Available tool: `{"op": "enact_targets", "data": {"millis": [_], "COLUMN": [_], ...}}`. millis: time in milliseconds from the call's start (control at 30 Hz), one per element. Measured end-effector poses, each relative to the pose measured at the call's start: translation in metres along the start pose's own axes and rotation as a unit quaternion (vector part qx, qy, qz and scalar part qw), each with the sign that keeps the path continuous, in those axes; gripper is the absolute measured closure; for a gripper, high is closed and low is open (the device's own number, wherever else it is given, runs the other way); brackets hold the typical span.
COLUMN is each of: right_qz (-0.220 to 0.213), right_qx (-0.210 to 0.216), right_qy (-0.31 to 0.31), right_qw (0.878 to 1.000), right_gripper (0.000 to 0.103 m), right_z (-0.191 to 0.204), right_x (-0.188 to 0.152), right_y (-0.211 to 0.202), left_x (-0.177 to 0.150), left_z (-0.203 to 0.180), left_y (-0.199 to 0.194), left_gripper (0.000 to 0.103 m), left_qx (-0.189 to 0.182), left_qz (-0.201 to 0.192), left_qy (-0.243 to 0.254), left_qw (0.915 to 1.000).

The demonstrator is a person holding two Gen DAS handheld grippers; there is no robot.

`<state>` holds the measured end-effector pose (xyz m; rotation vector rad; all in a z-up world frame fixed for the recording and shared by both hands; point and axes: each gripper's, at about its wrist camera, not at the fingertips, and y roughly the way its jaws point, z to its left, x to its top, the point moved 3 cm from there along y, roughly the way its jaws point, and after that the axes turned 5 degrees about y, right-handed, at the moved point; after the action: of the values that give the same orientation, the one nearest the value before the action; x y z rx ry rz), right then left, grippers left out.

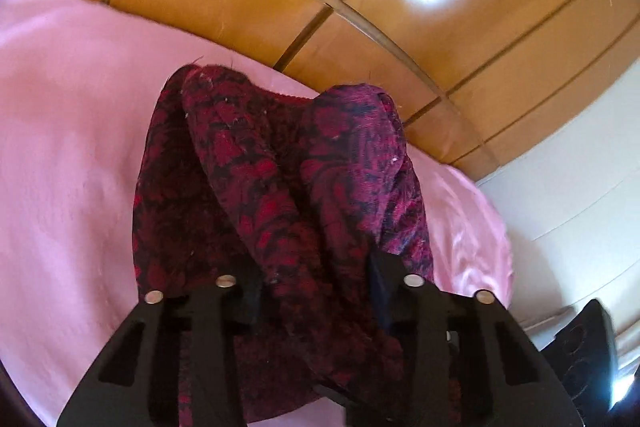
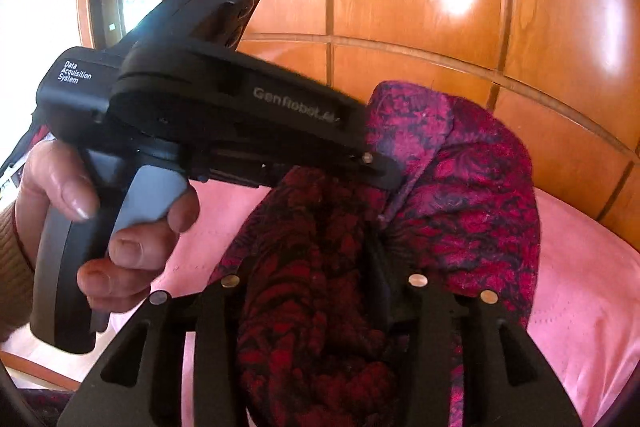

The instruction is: Fold small clothes

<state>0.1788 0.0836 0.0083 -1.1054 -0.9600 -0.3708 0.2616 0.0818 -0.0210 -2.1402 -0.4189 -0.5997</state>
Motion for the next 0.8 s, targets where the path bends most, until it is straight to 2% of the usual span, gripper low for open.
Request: {"op": "enact_targets", "data": {"millis": [33, 67, 100, 133, 200, 233, 267, 333, 367, 400, 467, 600, 733, 800], "right_qz": [0.004, 0.009, 0.014, 0.018, 0.015, 0.008, -0.002, -0.005, -0.002, 0.009, 0.027, 0.041, 0.042, 0.050], "right_qx": [0.018, 0.046, 0.083, 0.134, 0.188, 0.194, 0.188, 0.149, 0.125, 0.100, 0.079, 0.072, 0.050, 0.034], "right_qy": [0.010, 0.027, 0.049, 0.084, 0.130, 0.145, 0.162, 0.178, 0.179, 0.181, 0.182, 0.151, 0.107, 0.080], "right_qw": [1.000, 0.999, 0.995, 0.987, 0.973, 0.970, 0.969, 0.973, 0.976, 0.978, 0.980, 0.985, 0.992, 0.995], "right_gripper": [0.059, 0.049, 0.034, 0.030, 0.025, 0.025, 0.025, 0.028, 0.034, 0.039, 0.042, 0.043, 0.041, 0.038], "right_z": [-0.006, -0.013, -0.021, -0.033, -0.057, -0.068, -0.083, -0.105, -0.112, -0.117, -0.119, -0.095, -0.066, -0.050], "right_x": [0.000, 0.000, 0.000, 0.001, 0.003, 0.002, -0.001, -0.008, -0.012, -0.019, -0.029, -0.026, -0.016, -0.017], "right_y": [-0.006, -0.014, -0.023, -0.035, -0.058, -0.068, -0.077, -0.083, -0.082, -0.077, -0.066, -0.037, -0.018, -0.008], "left_x": [-0.001, -0.002, -0.001, 0.000, 0.005, 0.006, 0.007, 0.007, 0.008, 0.011, 0.013, 0.013, -0.004, -0.013], "left_z": [-0.008, -0.014, -0.017, -0.018, -0.013, -0.008, -0.007, -0.008, -0.010, -0.013, -0.014, -0.001, 0.037, 0.050], "left_y": [-0.002, -0.005, -0.004, -0.006, -0.009, -0.010, -0.011, -0.012, -0.014, -0.013, -0.022, -0.032, -0.030, -0.025], "left_gripper": [0.067, 0.068, 0.069, 0.069, 0.069, 0.069, 0.069, 0.070, 0.070, 0.070, 0.071, 0.072, 0.071, 0.071], "left_qx": [0.011, 0.018, 0.031, 0.037, 0.024, 0.028, 0.031, 0.030, 0.032, 0.034, 0.036, 0.060, 0.107, 0.113], "left_qz": [0.000, -0.002, -0.005, -0.006, -0.003, -0.003, -0.002, 0.000, -0.001, -0.002, -0.009, -0.016, 0.000, 0.002], "left_qy": [0.018, 0.030, 0.044, 0.051, 0.041, 0.040, 0.041, 0.045, 0.050, 0.054, 0.061, 0.063, 0.050, 0.035], "left_qw": [0.9998, 0.9994, 0.9985, 0.9980, 0.9989, 0.9988, 0.9987, 0.9985, 0.9982, 0.9980, 0.9975, 0.9961, 0.9930, 0.9930]}}
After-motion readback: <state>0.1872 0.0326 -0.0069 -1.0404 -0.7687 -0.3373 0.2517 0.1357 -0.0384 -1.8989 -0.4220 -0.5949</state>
